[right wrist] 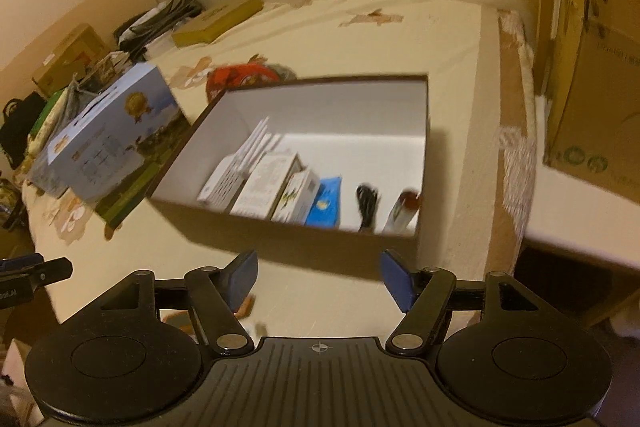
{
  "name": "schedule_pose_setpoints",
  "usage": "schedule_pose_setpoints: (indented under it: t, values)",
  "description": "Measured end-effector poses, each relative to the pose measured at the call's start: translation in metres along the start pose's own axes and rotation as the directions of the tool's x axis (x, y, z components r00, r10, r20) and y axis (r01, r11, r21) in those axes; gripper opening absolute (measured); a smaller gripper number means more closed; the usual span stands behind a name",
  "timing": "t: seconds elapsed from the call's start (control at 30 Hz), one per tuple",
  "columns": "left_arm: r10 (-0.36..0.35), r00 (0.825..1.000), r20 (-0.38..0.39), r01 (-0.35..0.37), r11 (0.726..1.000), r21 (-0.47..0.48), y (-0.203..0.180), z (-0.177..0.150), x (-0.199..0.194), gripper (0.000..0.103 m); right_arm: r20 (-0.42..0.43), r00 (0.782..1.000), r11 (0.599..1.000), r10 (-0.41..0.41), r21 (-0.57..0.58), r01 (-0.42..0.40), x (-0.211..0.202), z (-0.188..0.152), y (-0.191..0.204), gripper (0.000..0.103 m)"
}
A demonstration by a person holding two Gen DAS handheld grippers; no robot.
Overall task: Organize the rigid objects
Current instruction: 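Withdraw both grippers from the brown box, then move the left gripper to the blue floss box while the right gripper approaches the white hair clip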
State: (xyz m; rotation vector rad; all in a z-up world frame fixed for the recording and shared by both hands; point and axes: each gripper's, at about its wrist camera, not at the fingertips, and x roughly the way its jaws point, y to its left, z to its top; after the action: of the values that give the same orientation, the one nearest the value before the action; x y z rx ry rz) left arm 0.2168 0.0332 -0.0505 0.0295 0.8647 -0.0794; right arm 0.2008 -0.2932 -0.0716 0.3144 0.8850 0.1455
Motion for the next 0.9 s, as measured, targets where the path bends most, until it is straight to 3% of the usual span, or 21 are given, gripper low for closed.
schedule_pose_setpoints:
  t: [0.5,0.9]
  values:
    - [0.023,0.993,-0.113,-0.031,0.997,-0.07,0.011,-0.07,-0.003,0.062,-0.132,0.991,0.999,0.036,0.007,-0.036,0.011,-0.071,0.015,0.067]
    - [-0.047,0.987,-0.153,0.043,0.999,-0.029,-0.008,-0.093,0.008,0.062,-0.199,0.979,0.997,0.032,-0.056,-0.044,0.023,-0.097,0.025,0.067]
